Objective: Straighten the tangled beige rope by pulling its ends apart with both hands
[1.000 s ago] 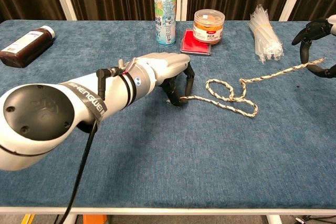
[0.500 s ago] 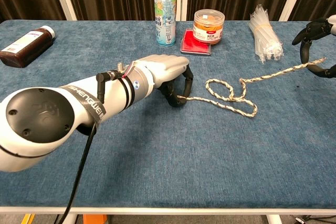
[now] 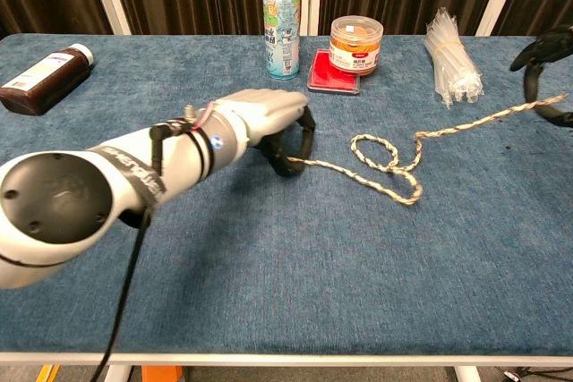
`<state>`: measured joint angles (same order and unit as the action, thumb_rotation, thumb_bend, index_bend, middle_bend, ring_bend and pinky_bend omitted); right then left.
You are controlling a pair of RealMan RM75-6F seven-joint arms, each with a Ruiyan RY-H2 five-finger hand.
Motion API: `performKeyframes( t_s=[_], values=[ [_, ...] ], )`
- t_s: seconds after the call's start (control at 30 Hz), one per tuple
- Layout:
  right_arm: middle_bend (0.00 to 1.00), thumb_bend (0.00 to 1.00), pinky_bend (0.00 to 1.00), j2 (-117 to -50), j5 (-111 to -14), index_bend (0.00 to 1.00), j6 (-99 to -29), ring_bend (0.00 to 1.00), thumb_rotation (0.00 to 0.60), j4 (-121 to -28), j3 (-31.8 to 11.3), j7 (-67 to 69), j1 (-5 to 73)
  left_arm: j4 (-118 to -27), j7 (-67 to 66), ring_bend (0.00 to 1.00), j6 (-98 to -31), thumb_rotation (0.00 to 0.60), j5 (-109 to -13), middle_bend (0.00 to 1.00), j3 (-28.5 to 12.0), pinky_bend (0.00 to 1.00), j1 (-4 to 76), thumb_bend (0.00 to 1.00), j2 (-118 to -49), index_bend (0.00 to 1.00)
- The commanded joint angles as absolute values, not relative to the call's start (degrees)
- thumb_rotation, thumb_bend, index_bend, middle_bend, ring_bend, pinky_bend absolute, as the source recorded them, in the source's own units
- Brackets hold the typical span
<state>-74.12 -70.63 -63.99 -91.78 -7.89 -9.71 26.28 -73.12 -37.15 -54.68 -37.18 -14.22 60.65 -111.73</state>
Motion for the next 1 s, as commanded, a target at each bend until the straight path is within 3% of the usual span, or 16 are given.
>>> performKeyframes(
  t_s=[0.03, 0.6, 1.0],
  values=[
    [0.21, 0.48, 0.00, -72.95, -70.54, 0.67, -65.07, 0.00, 0.600, -92.29, -8.09, -8.41, 25.30, -74.74, -35.33, 0.06, -55.92, 0.600, -39.45, 0.23, -13.38, 0.06, 58.59, 0.42, -109.31, 0.60],
    [0.21, 0.48, 0.00, -66.27, -74.24, 0.67, -69.45, 0.00, 0.600, -92.78, -6.86, 4.24, 19.05, -87.87, -18.37, 0.06, -62.47, 0.600, -53.59, 0.23, -7.33, 0.06, 42.19, 0.42, -86.37, 0.60],
    [0.21, 0.48, 0.00, -69.44, -73.64, 0.67, -68.03, 0.00, 0.600, -87.16, -5.99, 4.11, 18.32, -84.63, -8.47, 0.06, -62.88, 0.600, -61.42, 0.23, -3.83, 0.06, 35.35, 0.42, -83.68, 0.60]
  ],
)
